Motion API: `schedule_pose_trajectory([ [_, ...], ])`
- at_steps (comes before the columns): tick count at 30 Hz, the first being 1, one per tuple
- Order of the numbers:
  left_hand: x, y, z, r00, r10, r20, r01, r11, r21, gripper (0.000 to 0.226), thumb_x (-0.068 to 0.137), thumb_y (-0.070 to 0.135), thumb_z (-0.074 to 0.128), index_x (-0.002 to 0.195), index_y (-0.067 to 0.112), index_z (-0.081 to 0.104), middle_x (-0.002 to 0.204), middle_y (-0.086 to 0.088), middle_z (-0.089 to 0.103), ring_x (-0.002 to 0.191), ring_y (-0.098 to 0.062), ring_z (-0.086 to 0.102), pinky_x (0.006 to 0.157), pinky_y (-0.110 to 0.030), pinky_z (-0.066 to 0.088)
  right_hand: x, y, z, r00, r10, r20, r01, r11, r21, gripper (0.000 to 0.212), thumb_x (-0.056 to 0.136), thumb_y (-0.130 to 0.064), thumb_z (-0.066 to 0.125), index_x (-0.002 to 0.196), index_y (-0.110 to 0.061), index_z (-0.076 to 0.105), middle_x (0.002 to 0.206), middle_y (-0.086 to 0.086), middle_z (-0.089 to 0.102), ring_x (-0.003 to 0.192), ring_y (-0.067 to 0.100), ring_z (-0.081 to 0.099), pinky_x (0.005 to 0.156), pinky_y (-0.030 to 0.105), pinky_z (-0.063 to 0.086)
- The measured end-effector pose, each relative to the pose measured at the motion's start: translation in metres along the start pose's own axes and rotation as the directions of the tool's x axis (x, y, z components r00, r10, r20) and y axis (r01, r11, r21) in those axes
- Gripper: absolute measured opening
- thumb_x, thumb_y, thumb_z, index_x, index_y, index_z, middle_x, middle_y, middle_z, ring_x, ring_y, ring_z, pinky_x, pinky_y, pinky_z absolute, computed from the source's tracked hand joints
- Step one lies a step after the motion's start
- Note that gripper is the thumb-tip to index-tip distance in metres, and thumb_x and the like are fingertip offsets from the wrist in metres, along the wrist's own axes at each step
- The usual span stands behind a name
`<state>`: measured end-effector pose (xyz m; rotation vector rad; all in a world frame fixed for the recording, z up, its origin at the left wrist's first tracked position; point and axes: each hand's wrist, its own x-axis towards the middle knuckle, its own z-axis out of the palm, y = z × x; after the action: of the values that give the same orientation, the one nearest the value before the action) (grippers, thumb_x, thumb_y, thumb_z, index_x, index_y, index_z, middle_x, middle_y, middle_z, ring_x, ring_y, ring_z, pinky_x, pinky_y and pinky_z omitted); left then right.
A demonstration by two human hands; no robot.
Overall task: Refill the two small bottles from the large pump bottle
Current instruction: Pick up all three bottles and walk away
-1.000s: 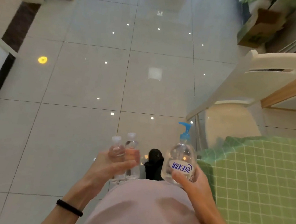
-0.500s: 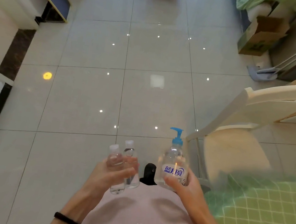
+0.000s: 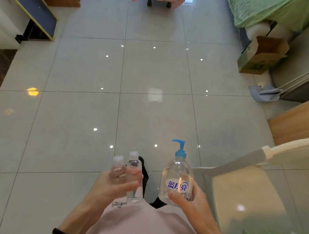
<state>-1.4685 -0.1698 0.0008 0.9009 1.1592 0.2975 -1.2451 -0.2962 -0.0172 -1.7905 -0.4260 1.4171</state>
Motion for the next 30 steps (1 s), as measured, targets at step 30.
schedule_pose_trajectory([
  [30,0.327,0.278,0.231,0.857,-0.168,0.487,-0.119,0.856,0.504,0.044,0.066,0.028,0.094,0.108,0.028,0.082,0.112,-0.004,0.082,0.110,-0.022,0.077,0.108,-0.047,0.054,0.191,-0.177,-0.187,0.877,0.059,-0.477,0.153,0.907,0.392,0.057,0.071,-0.035,0.084,0.125,-0.022,0.071,0.098,0.000,0.083,0.089,0.010,0.079,0.073,0.018,0.059],
])
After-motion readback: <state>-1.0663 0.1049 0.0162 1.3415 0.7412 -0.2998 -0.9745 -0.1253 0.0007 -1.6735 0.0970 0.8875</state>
